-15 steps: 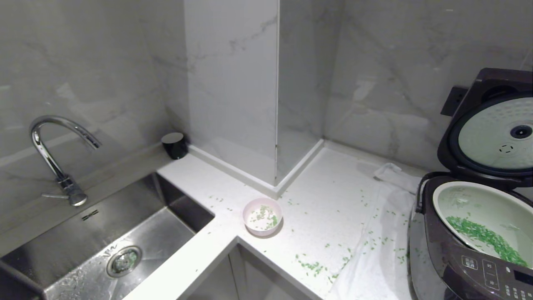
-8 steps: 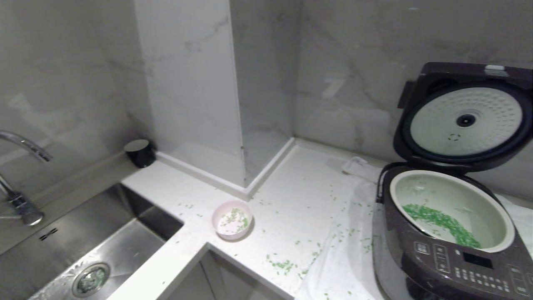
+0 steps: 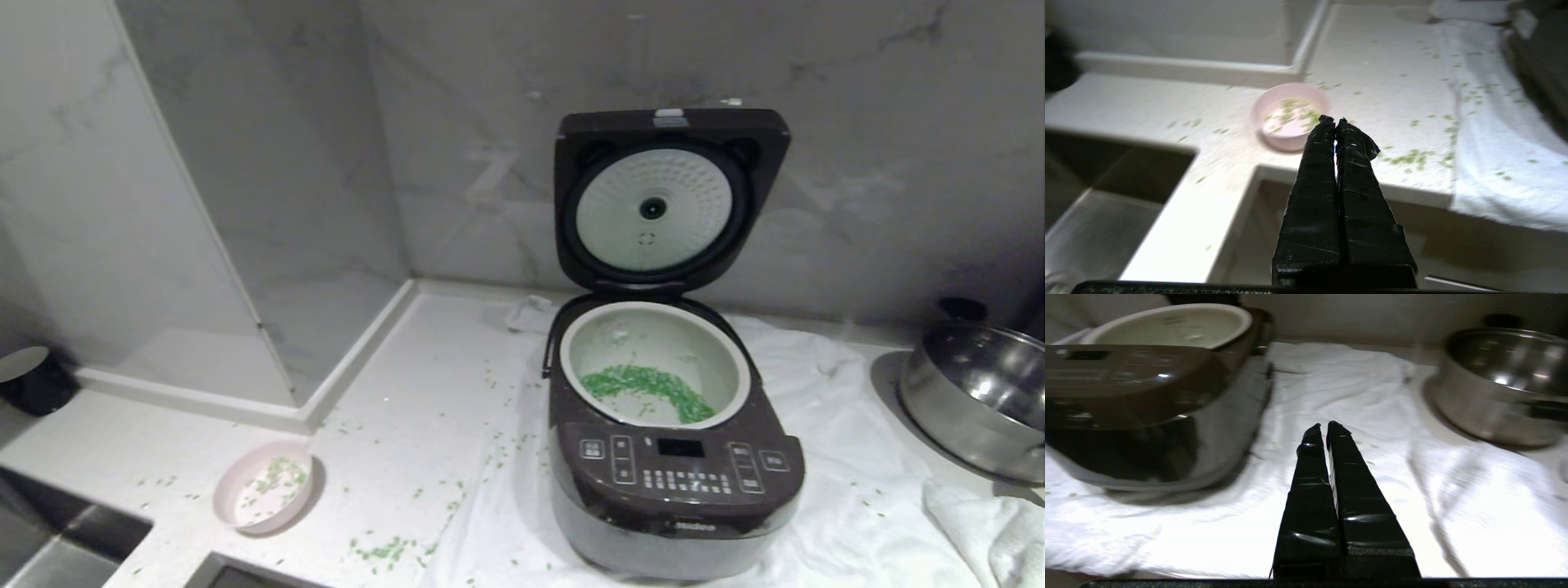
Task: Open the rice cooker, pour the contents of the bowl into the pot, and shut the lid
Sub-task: Pour the water from the bowl into the rice cooker
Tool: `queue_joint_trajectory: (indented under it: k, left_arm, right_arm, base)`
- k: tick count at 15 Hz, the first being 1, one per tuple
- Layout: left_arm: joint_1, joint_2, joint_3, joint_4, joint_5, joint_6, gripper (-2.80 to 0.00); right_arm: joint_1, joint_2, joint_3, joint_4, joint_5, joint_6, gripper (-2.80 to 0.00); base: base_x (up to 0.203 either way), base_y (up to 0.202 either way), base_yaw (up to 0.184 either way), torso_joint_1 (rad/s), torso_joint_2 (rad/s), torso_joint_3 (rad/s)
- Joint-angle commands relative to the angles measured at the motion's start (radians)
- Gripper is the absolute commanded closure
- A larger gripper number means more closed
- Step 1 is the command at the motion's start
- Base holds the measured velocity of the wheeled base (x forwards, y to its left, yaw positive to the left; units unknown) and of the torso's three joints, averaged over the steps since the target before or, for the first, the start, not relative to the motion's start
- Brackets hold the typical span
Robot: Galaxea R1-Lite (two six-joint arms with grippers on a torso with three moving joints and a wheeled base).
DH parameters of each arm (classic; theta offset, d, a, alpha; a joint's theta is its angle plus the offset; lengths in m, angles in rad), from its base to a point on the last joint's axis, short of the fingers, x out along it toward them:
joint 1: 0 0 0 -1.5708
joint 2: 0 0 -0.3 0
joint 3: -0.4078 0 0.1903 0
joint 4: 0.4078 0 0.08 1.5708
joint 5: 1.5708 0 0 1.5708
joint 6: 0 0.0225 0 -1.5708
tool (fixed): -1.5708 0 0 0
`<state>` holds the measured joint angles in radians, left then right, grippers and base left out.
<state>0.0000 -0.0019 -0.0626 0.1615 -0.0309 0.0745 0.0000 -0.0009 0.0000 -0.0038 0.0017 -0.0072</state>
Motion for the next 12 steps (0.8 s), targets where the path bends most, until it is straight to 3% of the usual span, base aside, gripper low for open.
queue_joint_trajectory:
  k: [1,4,12]
  left_arm:
    - [0.000,-0.001,0.000,0.001,0.000,0.001,0.00]
    - [0.000,-0.001,0.000,0.001,0.000,0.001,0.00]
    - [0.000,-0.001,0.000,0.000,0.000,-0.001,0.00]
  right_arm:
    - [0.000,0.001,0.002,-0.001,0.000,0.000,0.00]
    - [0.000,0.001,0.002,-0.001,0.000,0.000,0.00]
    - [-0.001,0.001,0.002,-0.001,0.000,0.000,0.00]
  base:
    - [0.002,0.007,-0.179,0.007,0.00,0.006]
    - [0.003,0.005,-0.134,0.002,0.00,0.005]
    - [0.012,0.000,0.000,-0.001,0.00,0.000]
